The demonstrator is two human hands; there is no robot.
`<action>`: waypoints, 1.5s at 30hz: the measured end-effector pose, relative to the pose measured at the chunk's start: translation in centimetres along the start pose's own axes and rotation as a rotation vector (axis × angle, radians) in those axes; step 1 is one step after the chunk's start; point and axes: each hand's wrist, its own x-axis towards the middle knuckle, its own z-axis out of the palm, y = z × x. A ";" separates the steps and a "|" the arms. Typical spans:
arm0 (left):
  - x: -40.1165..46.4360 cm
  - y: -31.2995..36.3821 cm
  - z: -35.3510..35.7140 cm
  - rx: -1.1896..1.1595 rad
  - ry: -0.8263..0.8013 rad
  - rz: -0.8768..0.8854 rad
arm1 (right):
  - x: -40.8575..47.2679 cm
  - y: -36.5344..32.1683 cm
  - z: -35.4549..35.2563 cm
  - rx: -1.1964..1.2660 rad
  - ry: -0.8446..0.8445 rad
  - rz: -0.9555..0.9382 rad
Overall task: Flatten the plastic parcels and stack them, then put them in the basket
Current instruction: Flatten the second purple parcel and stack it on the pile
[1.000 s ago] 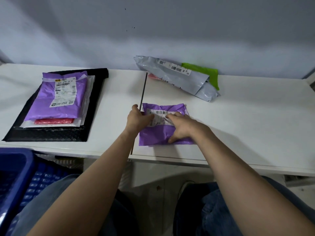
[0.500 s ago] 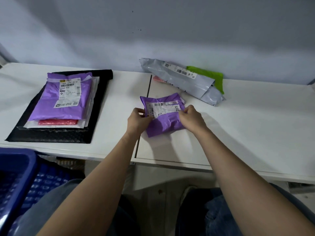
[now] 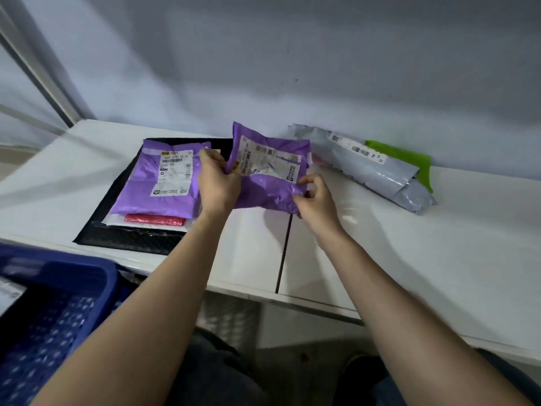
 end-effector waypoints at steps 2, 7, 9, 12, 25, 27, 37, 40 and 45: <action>1.6 -0.4 -2.7 0.093 0.024 0.083 | -0.2 -1.0 2.4 -0.006 -0.052 -0.083; 5.1 -2.8 -9.1 0.241 0.049 0.087 | -0.6 -3.3 9.3 -0.050 -0.181 -0.171; 6.7 -4.3 -11.2 0.273 0.074 0.033 | -0.7 -4.2 11.9 -0.074 -0.204 -0.179; 8.6 -6.2 -13.7 0.267 0.042 -0.016 | -0.5 -4.9 15.2 -0.120 -0.225 -0.196; 11.0 -11.8 -12.0 0.807 -0.338 0.226 | 3.1 -4.1 19.5 -0.669 -0.391 -0.357; 11.3 -12.6 -12.1 0.786 -0.447 0.100 | 3.6 -3.9 20.0 -0.737 -0.528 -0.297; 11.4 -12.6 -11.5 0.722 -0.450 -0.006 | 4.6 -3.0 20.5 -0.751 -0.615 -0.217; 11.3 -12.6 -11.5 0.720 -0.457 -0.028 | 4.4 -3.1 20.6 -0.715 -0.620 -0.215; 10.3 -12.1 -11.6 0.829 -0.381 0.027 | 3.7 -3.1 19.1 -0.591 -0.580 -0.253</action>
